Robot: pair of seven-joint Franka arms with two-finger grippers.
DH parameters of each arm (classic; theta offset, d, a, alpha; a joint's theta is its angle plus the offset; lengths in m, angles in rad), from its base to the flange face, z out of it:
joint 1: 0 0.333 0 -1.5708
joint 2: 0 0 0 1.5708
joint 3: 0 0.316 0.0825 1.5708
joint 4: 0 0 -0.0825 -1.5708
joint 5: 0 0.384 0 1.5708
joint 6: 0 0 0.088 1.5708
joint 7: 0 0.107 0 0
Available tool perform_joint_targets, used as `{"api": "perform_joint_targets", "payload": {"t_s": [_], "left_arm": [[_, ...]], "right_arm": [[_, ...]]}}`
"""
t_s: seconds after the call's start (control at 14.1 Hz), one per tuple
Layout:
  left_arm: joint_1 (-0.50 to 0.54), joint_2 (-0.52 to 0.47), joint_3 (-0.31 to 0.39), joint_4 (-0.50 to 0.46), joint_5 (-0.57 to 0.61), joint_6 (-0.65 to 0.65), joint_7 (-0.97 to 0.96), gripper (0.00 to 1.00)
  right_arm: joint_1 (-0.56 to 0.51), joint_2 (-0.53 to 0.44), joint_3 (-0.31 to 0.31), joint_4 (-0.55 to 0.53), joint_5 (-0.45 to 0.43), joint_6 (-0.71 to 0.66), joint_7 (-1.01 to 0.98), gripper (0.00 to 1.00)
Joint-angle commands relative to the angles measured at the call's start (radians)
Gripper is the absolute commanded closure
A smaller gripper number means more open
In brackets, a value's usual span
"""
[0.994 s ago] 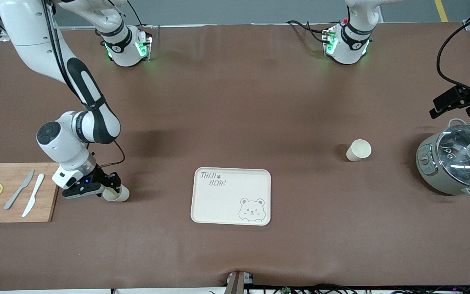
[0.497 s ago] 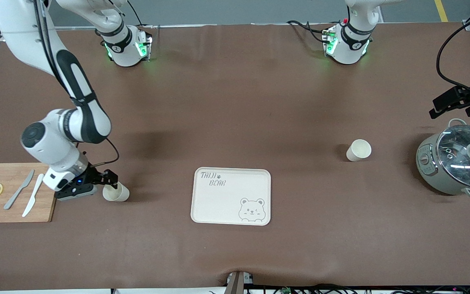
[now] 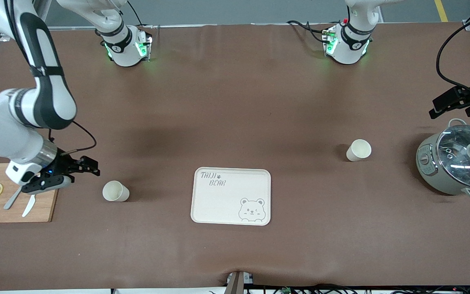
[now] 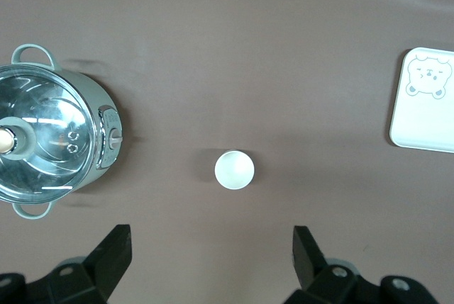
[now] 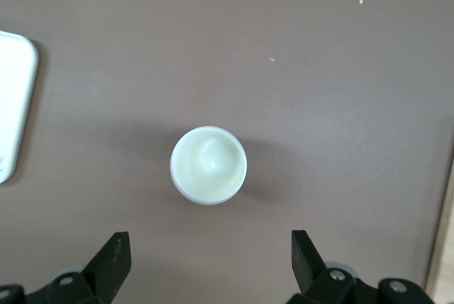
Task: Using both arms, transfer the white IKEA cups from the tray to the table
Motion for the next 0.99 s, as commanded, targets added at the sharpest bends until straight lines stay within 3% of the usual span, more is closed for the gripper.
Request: {"api": "perform_joint_targets", "payload": {"t_s": [0.0,0.28,0.57,0.92], "left_arm": [[0.002,0.002,-0.002,0.013,-0.02,-0.017,0.017,0.0],[0.002,0.002,-0.002,0.013,-0.02,-0.017,0.019,0.0],[0.002,0.002,-0.002,0.013,-0.02,-0.017,0.019,0.0],[0.004,0.002,-0.003,0.013,-0.021,-0.017,0.019,0.0]], "right_arm": [[-0.021,-0.036,-0.001,0.116,-0.022,-0.209,0.092,0.0],[-0.013,-0.035,0.0,0.338,-0.088,-0.484,0.244,0.0],[-0.017,-0.035,-0.003,0.434,-0.09,-0.593,0.276,0.0],[-0.028,-0.05,-0.032,0.463,-0.115,-0.636,0.276,0.0]]}}
